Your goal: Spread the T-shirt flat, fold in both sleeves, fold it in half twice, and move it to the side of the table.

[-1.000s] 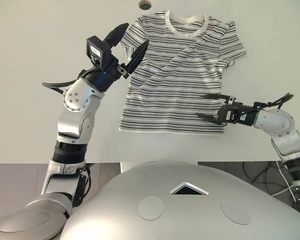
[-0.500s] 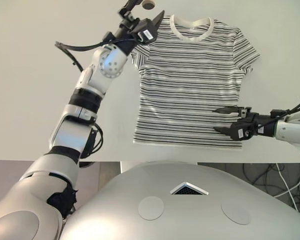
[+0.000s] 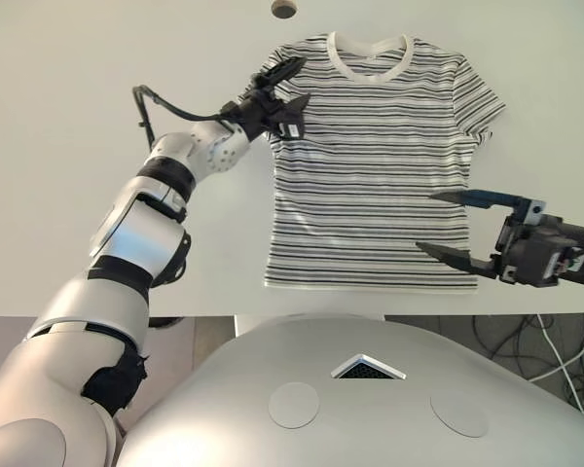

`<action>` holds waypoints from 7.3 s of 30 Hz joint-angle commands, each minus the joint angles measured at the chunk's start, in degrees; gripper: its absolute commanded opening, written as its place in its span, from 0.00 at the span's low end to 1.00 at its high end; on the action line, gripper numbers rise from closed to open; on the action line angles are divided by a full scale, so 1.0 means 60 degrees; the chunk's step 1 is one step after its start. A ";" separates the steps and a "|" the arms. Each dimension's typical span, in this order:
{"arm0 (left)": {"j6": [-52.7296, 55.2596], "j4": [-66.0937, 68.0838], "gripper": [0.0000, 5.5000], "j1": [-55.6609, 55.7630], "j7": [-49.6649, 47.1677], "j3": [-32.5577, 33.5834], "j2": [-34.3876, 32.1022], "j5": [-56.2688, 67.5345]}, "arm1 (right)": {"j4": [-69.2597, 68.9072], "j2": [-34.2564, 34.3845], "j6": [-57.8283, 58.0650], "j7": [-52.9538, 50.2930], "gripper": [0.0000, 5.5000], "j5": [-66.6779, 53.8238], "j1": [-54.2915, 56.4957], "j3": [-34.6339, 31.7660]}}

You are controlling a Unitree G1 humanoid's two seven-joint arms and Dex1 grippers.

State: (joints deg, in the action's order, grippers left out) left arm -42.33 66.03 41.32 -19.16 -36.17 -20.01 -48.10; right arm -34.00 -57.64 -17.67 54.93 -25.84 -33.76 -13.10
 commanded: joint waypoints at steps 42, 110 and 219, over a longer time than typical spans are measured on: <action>0.4915 -0.8807 0.60 -0.5170 0.4671 0.5615 -0.2167 1.3394 | 0.2949 0.2206 0.1253 -0.1538 0.56 0.1015 0.3285 -0.0799; 1.4512 -1.2870 0.01 -0.6351 0.4814 0.7543 0.0575 1.4206 | 0.3030 0.2834 0.0974 -0.2112 0.57 0.2350 0.3179 -0.0323; 1.1951 -1.5805 0.25 -0.7099 0.6900 0.4023 0.1569 1.2050 | 0.9099 0.5734 0.6237 -0.4871 0.00 0.3672 0.9183 0.1769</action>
State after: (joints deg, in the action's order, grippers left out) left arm 29.51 -29.17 -1.37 22.53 -11.84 -10.58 24.57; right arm 23.96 -23.83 19.46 26.89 -4.40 22.08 -3.14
